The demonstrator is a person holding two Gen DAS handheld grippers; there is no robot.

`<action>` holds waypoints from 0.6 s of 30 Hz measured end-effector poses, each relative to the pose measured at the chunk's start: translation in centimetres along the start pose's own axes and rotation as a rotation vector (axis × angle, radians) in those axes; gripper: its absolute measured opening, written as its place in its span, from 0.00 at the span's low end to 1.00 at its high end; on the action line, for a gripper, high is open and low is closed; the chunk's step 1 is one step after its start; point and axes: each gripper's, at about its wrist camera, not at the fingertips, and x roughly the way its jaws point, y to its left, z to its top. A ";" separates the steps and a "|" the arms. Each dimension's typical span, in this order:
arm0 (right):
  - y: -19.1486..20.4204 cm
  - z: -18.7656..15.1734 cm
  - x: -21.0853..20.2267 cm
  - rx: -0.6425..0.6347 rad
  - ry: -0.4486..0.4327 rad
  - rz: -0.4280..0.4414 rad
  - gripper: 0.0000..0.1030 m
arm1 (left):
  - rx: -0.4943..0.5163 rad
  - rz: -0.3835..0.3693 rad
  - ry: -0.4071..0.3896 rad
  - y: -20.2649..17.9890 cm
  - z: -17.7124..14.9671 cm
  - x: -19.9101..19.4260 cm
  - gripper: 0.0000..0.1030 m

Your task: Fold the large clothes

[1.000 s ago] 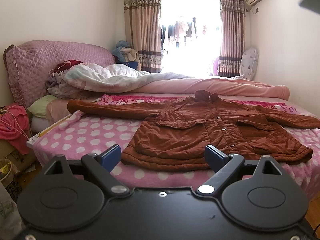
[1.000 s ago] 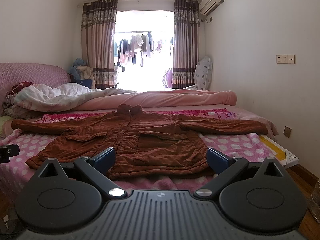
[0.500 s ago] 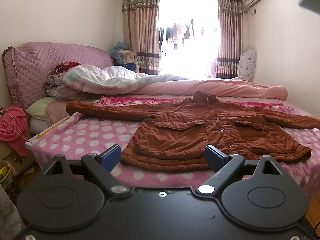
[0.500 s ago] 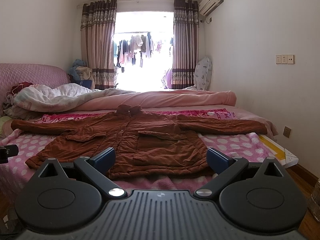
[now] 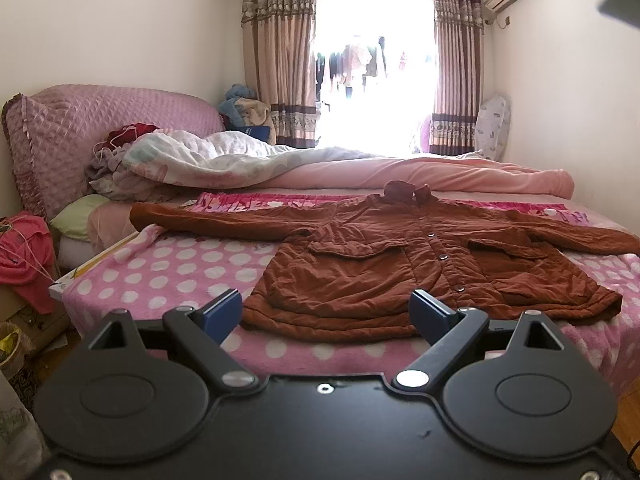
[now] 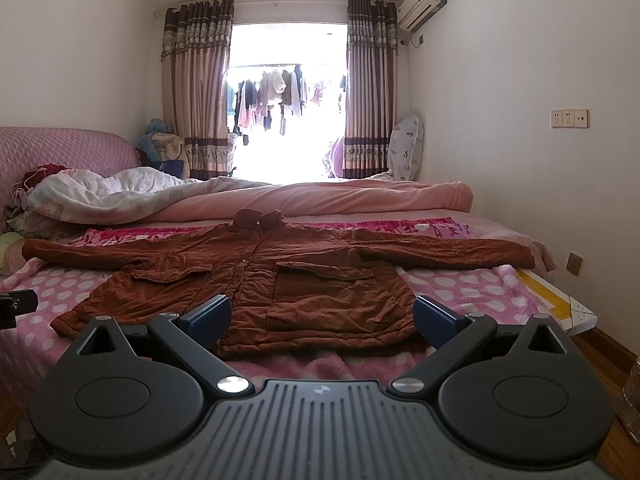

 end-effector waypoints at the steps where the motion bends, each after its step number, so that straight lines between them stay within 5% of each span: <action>1: 0.0 0.0 0.0 0.000 0.000 0.000 1.00 | 0.000 0.000 0.001 0.0 0.0 0.0 0.90; 18: 0.2 0.0 0.1 -0.007 -0.006 0.008 1.00 | 0.018 -0.005 0.002 -0.2 -0.1 0.1 0.90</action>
